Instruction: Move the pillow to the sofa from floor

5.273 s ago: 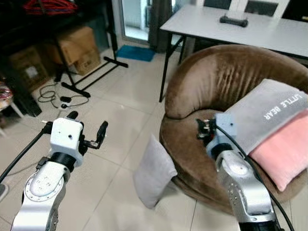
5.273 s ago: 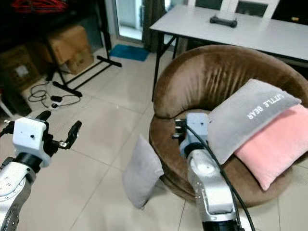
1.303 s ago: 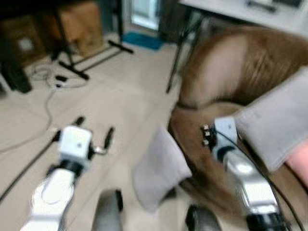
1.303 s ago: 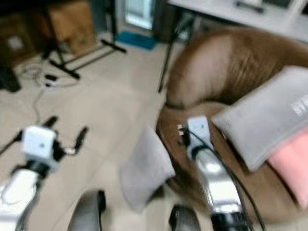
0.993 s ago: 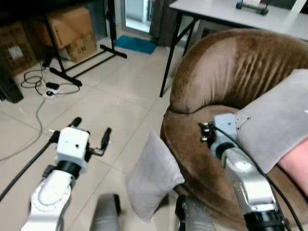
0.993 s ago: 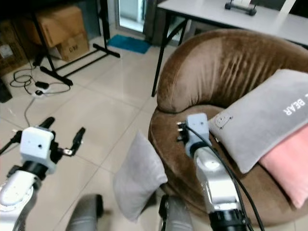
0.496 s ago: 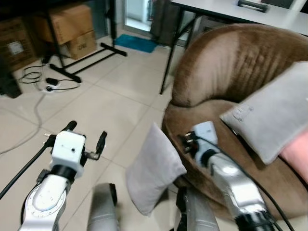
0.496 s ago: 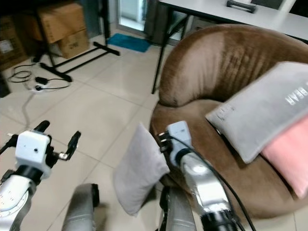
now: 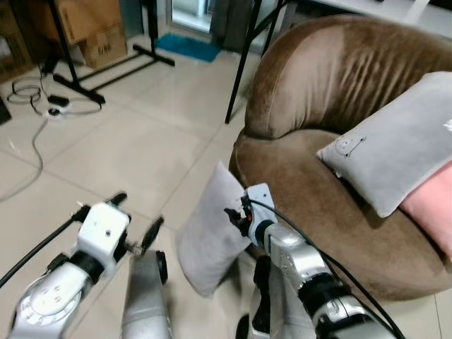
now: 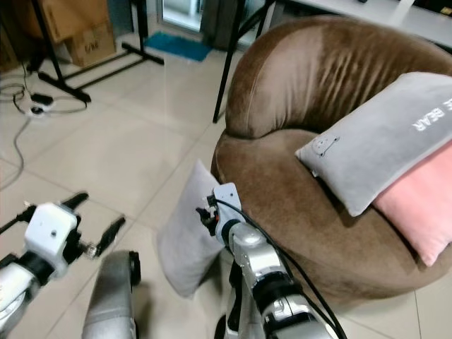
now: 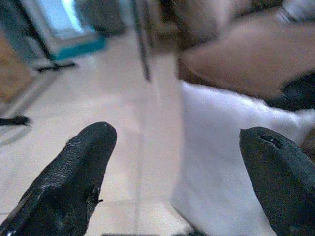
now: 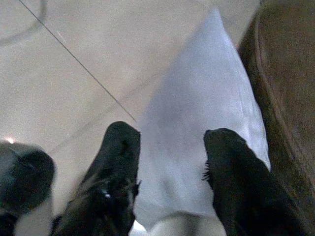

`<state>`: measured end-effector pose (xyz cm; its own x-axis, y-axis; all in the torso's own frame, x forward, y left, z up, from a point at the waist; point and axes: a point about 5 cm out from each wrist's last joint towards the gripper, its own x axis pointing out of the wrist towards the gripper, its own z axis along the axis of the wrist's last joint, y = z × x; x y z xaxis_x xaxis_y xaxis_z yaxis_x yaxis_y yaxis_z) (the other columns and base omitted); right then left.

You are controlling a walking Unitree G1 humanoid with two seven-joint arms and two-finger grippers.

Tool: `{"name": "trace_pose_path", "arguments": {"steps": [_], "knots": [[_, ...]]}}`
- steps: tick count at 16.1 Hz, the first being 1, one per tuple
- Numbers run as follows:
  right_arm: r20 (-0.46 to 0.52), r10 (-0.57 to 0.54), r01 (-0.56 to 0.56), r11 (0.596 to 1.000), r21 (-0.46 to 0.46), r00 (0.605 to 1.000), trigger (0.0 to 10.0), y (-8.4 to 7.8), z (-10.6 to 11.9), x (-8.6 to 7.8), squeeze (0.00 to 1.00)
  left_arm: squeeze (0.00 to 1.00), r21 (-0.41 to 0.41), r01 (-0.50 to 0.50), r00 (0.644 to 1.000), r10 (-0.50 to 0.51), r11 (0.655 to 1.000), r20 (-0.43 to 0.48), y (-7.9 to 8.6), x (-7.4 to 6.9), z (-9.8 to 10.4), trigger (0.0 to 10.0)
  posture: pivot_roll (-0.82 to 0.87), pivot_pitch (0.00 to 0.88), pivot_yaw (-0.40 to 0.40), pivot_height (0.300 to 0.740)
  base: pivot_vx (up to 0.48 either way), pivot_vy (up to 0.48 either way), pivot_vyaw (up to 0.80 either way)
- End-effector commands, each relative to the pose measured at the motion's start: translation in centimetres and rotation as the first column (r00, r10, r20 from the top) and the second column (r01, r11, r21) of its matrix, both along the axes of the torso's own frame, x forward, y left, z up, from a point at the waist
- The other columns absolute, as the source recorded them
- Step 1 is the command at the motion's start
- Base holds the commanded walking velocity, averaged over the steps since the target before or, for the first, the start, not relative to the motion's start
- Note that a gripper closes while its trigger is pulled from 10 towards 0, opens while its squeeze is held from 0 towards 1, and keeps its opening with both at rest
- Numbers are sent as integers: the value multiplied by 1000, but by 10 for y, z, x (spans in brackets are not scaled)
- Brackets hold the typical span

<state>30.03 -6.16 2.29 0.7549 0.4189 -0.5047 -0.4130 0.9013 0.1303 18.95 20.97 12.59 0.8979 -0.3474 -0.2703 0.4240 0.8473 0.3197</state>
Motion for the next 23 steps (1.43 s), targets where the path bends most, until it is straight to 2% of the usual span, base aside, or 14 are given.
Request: {"name": "trace_pose_path", "arguments": {"steps": [1, 3, 4, 6, 9, 10, 11, 15, 17, 20, 21, 22, 23], "knots": [[-1, -44, 44, 998, -44, 999, 10000, -8, -5, 2, 1000, 0, -17, 67, 997, -68, 998, -34, -7, -8, 4, 10000, 241, 200, -142, 515, 0, 0, 0], [13, -58, 59, 994, -88, 998, 10000, -9, -6, 4, 1000, 0, -15, 80, 996, -81, 997, -50, -7, -16, 6, 10000, 249, 220, -142, 515, 0, 0, 0], [46, -98, 104, 986, -133, 994, 10000, -12, -5, 10, 1000, 0, -11, 83, 995, -84, 996, -58, -6, -26, 11, 10000, 261, 240, -134, 515, 0, 0, 0], [71, -132, 141, 978, -153, 989, 10000, -13, -2, 14, 1000, 0, -6, 86, 994, -86, 996, -64, -5, -33, 16, 10000, 271, 251, -131, 515, 0, 0, 0], [79, -122, 136, 968, -211, 989, 10000, -11, -2, 17, 1000, 0, 3, 83, 992, -82, 997, -95, -5, -48, 25, 10000, 292, 297, -146, 515, 0, 0, 0], [77, -114, 129, 964, -232, 990, 10000, -12, -4, 16, 635, 0, 6, 84, 991, -83, 996, -105, -6, -54, 27, 10000, 304, 309, -154, 515, 0, 0, 0], [77, -121, 136, 960, -245, 990, 10000, -14, -4, 17, 0, 0, 12, 83, 990, -81, 996, -112, -5, -59, 30, 10000, 315, 318, -159, 515, 0, 0, 0], [89, -152, 172, 934, -312, 984, 10000, -21, -5, 18, 0, 0, 42, 58, 989, -51, 997, -139, -2, -77, 41, 10000, 360, 357, -180, 515, 0, 0, 0], [53, -168, 176, 952, -252, 984, 10000, -16, -5, 17, 0, 0, 52, 39, 989, -30, 998, -147, -1, -85, 47, 10000, 371, 368, -193, 515, 0, 0, 0], [34, -154, 157, 973, -171, 988, 9686, -8, -3, 17, 0, 0, 45, 35, 987, -27, 998, -157, -4, -89, 48, 10000, 366, 366, -197, 515, 0, 0, 0], [28, -147, 150, 976, -158, 989, 1059, -6, -3, 17, 0, 0, 41, 37, 986, -30, 998, -163, -5, -89, 48, 10000, 363, 365, -199, 515, 0, 0, 0], [26, -150, 152, 976, -154, 988, 0, -7, -4, 17, 0, 0, 38, 39, 986, -32, 999, -166, -6, -89, 49, 10000, 361, 365, -201, 515, 0, 0, 0], [25, -153, 155, 976, -149, 988, 0, -7, -4, 17, 0, 0, 35, 39, 986, -33, 999, -166, -7, -89, 49, 10000, 360, 366, -202, 515, 0, 0, 0]]}}
